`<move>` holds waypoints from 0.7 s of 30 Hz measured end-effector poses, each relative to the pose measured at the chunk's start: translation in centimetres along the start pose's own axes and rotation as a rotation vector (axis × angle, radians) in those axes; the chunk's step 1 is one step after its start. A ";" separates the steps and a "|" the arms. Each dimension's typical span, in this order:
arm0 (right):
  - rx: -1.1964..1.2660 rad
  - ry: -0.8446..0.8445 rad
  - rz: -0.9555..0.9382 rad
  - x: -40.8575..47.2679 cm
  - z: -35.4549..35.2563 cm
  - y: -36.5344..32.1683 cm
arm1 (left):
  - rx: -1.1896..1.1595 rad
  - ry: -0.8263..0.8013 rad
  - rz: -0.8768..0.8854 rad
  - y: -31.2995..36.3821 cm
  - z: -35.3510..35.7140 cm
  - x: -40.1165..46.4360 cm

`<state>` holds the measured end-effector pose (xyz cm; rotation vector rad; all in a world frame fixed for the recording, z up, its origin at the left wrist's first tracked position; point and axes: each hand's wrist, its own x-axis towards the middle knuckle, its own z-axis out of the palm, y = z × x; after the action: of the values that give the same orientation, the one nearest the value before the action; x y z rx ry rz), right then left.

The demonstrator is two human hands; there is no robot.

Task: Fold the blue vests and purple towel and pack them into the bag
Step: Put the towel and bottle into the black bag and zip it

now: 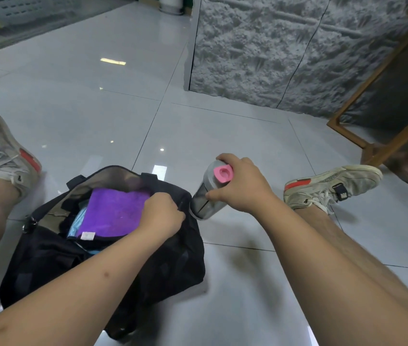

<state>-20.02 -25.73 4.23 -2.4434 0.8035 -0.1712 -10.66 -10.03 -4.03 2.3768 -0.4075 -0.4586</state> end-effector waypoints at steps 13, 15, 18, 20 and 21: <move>0.414 0.000 -0.011 -0.6 -1.7 -2.1 | -0.433 -0.145 -0.130 -2.1 -1.2 1.7; 0.503 -0.025 0.046 -0.8 -1.7 -1.5 | -0.446 -0.172 -0.133 -2.2 -1.8 2.0; 0.587 -0.079 0.108 -1.1 -1.8 -0.6 | -0.517 -0.179 -0.194 -2.5 -2.5 2.1; 0.664 -0.132 0.155 -1.0 -1.6 0.0 | -0.608 -0.218 -0.274 -2.8 -2.9 2.2; 0.700 -0.156 0.175 -1.1 -1.5 0.3 | -0.652 -0.248 -0.312 -3.1 -3.0 2.1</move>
<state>-21.46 -26.01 5.35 -1.7008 0.7288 -0.1596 -6.96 -6.99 -4.39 1.7494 0.0208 -0.8844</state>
